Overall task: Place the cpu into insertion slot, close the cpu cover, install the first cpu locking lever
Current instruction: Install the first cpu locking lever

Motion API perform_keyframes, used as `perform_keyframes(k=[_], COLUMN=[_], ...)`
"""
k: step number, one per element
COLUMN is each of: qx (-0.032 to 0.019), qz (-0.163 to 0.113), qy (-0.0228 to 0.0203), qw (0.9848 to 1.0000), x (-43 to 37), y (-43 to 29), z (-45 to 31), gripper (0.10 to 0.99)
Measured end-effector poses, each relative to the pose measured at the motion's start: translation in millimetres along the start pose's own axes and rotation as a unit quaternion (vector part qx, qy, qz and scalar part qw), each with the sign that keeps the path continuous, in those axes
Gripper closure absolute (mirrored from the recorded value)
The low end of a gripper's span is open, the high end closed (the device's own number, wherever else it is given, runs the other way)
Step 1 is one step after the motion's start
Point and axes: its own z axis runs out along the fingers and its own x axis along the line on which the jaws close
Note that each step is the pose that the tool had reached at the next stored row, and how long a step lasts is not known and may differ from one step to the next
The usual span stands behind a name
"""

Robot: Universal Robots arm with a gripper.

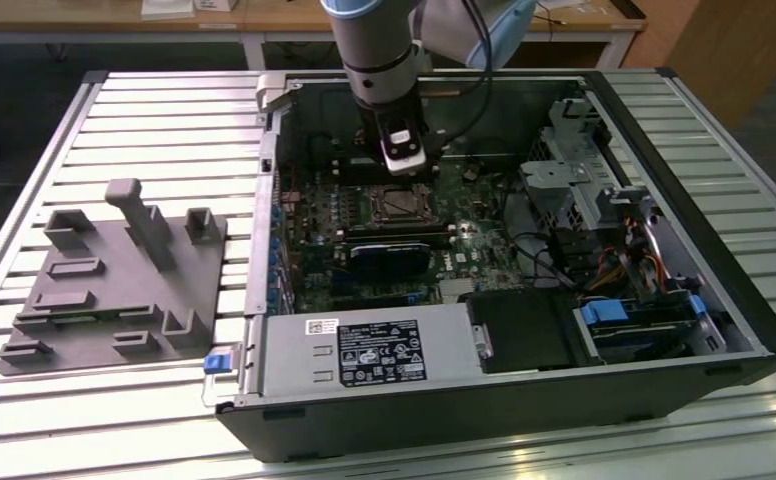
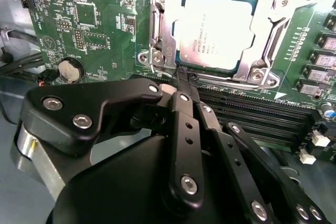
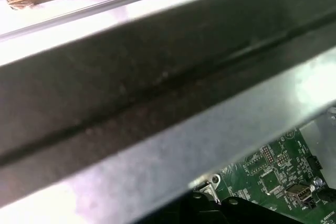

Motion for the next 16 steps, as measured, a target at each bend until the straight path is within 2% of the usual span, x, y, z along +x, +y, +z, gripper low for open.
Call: perform_keyframes(k=[9, 11, 14, 16], qx=[-0.0029, -0.0058, -0.0132, -0.0138], qz=[0.001, 0.002, 0.004, 0.004], qy=[0.0015, 0.0030, 0.0063, 0.0065], qw=[1.0000, 1.0000, 0.9999, 0.9999], x=[-0.8, -1.1, -1.4, -1.4], y=[-0.9, -1.1, -1.0, -0.9], z=[1.6, 1.9, 2.2, 2.1], gripper=[0.980, 0.980, 0.980, 0.980])
